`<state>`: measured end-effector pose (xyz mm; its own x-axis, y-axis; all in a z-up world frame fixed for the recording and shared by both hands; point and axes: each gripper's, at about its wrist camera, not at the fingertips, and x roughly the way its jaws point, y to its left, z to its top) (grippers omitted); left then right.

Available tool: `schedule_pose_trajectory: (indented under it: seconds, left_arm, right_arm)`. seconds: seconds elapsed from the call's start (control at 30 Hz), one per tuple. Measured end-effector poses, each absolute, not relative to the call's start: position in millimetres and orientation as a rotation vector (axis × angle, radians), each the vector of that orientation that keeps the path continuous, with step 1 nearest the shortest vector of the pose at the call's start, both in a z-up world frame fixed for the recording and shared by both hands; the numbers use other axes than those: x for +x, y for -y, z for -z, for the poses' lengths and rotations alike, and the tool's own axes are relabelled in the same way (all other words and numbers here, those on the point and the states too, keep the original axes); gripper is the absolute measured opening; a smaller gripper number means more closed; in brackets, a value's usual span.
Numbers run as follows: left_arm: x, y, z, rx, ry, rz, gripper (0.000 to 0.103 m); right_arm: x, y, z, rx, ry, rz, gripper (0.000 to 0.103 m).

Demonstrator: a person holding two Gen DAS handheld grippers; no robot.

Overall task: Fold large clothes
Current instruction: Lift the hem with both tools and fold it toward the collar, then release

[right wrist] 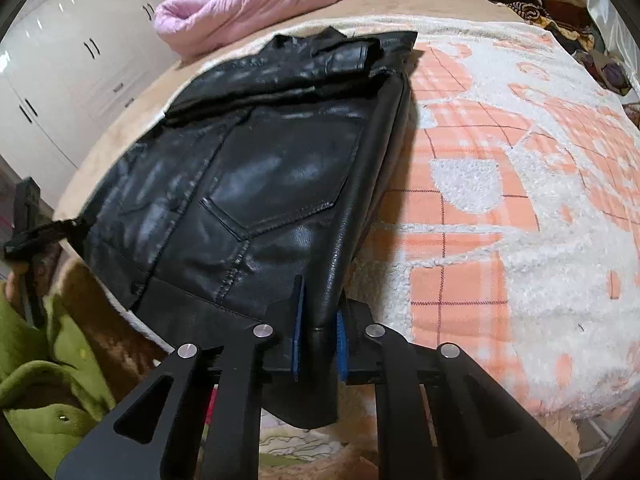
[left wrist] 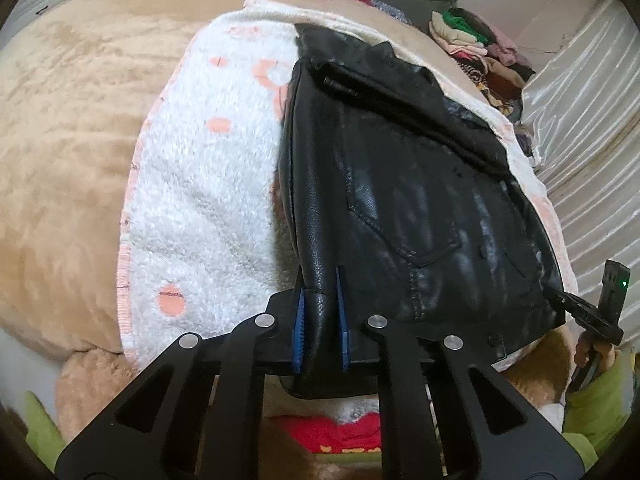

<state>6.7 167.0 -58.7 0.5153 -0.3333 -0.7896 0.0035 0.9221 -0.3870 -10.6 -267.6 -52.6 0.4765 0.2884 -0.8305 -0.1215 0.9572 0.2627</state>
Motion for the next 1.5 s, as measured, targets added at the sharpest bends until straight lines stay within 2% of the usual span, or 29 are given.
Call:
schedule_pose_trajectory:
  seconds: [0.47,0.83,1.17,1.5]
  left_arm:
    - [7.9,-172.4,-22.4,-0.391,-0.821,0.275,0.005]
    - [49.2,-165.6,-44.9,-0.389,-0.748,0.269,0.005]
    - [93.3,-160.8,-62.3,-0.403,-0.728,0.242,0.007]
    - [165.4,-150.4,-61.7,-0.393,-0.744,0.187,0.008]
  right_arm:
    - [-17.0,293.8,-34.7,0.384,-0.803,-0.359,0.01]
    - [24.1,312.7,-46.2,0.528,-0.746,-0.298,0.009]
    - [73.4,315.4,-61.7,0.501,-0.724,-0.256,0.009]
    - [148.1,327.2,-54.1,0.526,-0.763,-0.208,0.01]
